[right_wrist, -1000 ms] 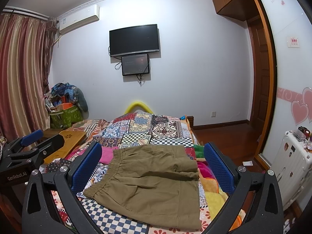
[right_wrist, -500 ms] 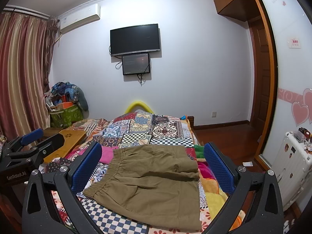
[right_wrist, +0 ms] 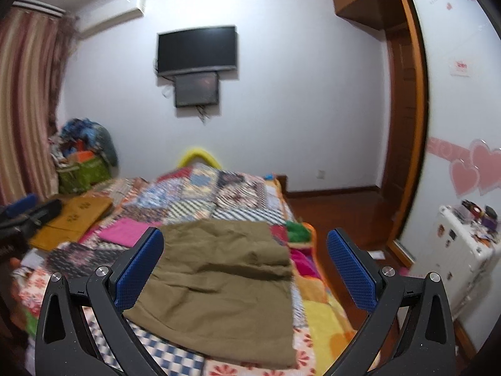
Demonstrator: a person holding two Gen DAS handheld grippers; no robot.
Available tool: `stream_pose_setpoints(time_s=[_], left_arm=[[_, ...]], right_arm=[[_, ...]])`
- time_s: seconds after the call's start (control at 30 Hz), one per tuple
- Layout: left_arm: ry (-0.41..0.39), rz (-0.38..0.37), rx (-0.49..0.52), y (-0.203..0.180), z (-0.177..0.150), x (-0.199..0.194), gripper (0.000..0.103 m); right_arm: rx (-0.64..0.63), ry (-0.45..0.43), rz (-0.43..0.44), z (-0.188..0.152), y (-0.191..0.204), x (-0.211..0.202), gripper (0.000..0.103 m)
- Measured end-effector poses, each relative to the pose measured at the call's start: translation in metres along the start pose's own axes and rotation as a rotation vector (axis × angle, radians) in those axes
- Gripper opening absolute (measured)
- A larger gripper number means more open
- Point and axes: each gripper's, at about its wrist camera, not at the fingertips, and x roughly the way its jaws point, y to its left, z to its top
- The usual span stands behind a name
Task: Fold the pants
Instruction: 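Lower the left tool to the elastic waistband while the right tool reaches the pant leg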
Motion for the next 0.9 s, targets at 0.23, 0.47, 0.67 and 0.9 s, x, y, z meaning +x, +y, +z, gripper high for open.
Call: stream_pose_setpoints(time_s=[0.23, 0.47, 0.67, 0.9], left_arm=[[0.157, 0.062, 0.037, 0.026, -0.029, 0.050, 0.103], [0.358, 0.058, 0.026, 0.050, -0.086, 0.098, 0.103], [0.504, 0.018, -0.027, 0.067, -0.129, 0.133, 0.101], [0.627, -0.036, -0.070, 0.072, -0.158, 0.163, 0.101]], right_arm=[[-0.006, 0.167, -0.100, -0.032, -0.029, 0.032, 0.103], [-0.039, 0.352, -0.111, -0.070, -0.045, 0.065, 0.103], [0.010, 0.551, -0.068, -0.109, -0.060, 0.103, 0.098], [0.116, 0.684, 0.018, -0.133, -0.071, 0.117, 0.095]])
